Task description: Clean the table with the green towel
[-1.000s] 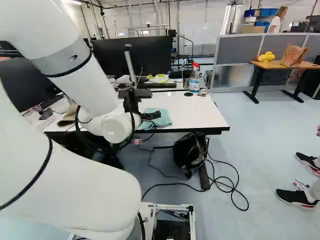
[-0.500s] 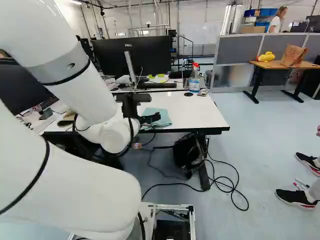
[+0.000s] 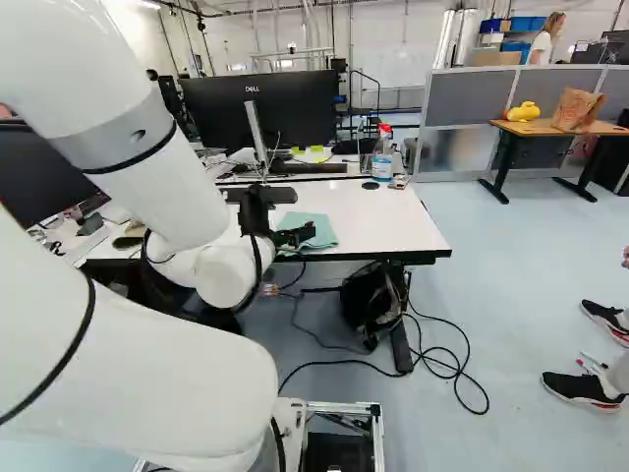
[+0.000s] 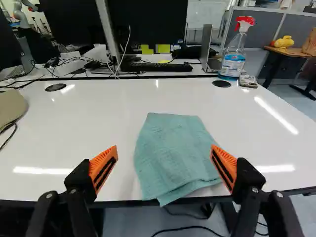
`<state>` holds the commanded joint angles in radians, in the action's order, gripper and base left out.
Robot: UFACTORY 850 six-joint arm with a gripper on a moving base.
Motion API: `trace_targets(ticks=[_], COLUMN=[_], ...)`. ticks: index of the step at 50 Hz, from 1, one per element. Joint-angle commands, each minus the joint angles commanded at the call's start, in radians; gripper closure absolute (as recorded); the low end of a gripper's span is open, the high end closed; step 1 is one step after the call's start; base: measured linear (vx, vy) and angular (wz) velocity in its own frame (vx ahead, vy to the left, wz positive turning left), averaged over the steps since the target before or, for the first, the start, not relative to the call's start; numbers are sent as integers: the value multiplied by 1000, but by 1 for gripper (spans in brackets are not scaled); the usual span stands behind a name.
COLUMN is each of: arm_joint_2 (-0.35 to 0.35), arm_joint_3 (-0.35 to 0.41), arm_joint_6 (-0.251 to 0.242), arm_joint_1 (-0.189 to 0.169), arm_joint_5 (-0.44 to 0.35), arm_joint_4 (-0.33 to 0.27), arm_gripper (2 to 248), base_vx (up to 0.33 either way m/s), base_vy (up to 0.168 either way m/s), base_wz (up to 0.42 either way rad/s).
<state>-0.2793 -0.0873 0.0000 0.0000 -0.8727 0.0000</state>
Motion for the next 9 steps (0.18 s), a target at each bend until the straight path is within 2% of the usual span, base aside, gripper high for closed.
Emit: trace_targets(ticks=[9], arm_joint_2=[0], arm_joint_3=[0], arm_joint_6=[0], arm_joint_1=[0], arm_joint_5=[0], arm_joint_4=[0], arm_gripper=[3], base_vx=[0], base_vy=[0], base_wz=[0])
